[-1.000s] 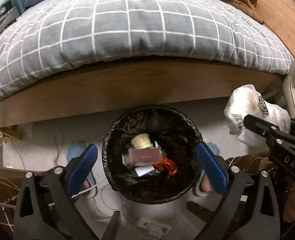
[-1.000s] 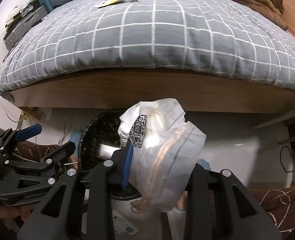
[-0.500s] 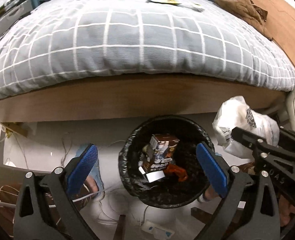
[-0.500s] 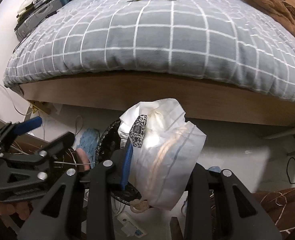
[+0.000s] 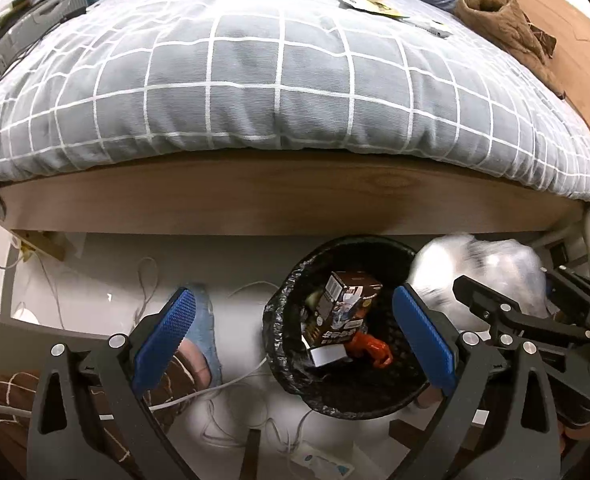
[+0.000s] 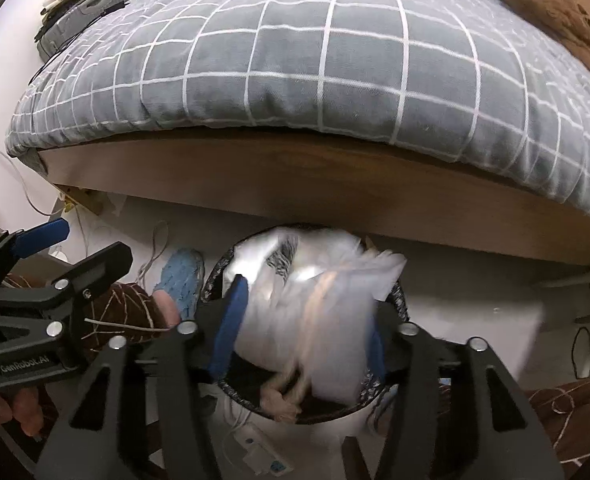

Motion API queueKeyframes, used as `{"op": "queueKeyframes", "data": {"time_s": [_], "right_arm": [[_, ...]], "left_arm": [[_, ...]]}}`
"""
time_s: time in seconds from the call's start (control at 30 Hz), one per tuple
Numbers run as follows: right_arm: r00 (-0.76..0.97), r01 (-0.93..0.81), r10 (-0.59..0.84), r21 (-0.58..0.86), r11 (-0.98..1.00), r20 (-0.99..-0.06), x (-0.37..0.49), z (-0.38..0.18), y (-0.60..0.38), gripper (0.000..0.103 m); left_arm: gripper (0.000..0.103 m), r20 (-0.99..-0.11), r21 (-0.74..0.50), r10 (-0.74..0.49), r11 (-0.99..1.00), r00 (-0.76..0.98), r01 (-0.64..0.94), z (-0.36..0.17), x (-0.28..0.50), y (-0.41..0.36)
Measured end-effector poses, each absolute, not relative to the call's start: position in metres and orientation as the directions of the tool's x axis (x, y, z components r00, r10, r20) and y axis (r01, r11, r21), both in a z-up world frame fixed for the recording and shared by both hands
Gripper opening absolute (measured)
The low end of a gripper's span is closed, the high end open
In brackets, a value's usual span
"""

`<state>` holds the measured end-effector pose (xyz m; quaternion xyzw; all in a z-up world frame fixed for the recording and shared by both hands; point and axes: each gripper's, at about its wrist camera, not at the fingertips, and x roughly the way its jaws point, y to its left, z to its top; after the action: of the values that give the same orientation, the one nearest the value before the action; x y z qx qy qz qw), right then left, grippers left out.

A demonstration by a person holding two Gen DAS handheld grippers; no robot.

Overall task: Collect trash
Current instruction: 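Open left tool to drop cookie box while right tool drops mesh pouch, then raise both tools back toward the bubble wrap and yellow wrapper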

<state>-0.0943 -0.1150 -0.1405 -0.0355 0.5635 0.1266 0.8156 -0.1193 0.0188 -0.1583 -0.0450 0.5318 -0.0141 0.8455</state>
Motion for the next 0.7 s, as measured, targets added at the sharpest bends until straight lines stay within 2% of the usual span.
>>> {"op": "queueKeyframes", "data": {"time_s": [0.1,0.5,0.7], "right_arm": [[0.349,-0.247,0.168,0.082,0.966,-0.922,-0.094,-0.137,-0.114,0.064],[0.465,-0.202,0.124,0.031,0.979,-0.877,-0.094,-0.105,-0.131,0.093],[0.543,-0.17,0.096,0.003,0.985,-0.834,-0.09,-0.078,-0.145,0.095]], "left_arm": [[0.097,-0.894,-0.088,-0.068,0.996,0.443,-0.025,-0.155,-0.12,0.019],[0.097,-0.868,-0.081,-0.06,0.996,0.494,-0.022,-0.131,-0.122,0.022],[0.097,-0.84,-0.08,-0.059,0.997,0.539,-0.014,-0.108,-0.12,0.017]]}}
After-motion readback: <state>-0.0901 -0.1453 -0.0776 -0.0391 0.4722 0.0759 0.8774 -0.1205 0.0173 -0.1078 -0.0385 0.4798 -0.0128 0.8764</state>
